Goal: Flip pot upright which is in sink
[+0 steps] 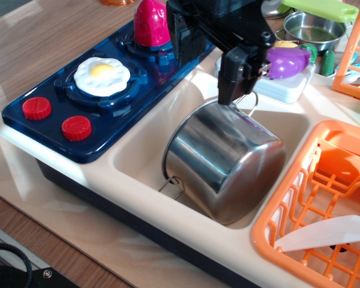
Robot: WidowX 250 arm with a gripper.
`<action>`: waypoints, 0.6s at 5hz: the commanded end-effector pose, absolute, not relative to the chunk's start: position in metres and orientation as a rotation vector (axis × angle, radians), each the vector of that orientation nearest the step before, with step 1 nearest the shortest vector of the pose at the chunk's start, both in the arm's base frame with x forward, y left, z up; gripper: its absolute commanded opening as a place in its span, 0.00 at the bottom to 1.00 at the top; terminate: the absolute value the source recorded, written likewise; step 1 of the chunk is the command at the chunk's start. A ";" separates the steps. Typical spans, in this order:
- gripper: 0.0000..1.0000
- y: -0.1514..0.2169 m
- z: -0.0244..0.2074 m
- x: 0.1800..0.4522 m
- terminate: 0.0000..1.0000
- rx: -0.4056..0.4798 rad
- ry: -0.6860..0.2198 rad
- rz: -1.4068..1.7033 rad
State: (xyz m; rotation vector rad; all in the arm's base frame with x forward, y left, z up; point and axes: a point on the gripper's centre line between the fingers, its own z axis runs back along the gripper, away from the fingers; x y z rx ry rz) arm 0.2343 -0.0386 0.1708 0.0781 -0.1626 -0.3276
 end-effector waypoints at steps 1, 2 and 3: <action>1.00 -0.039 0.171 0.234 0.00 0.078 -0.163 -0.328; 1.00 -0.040 0.161 0.231 0.00 -0.021 -0.204 -0.359; 1.00 -0.038 0.152 0.232 0.00 -0.129 -0.185 -0.321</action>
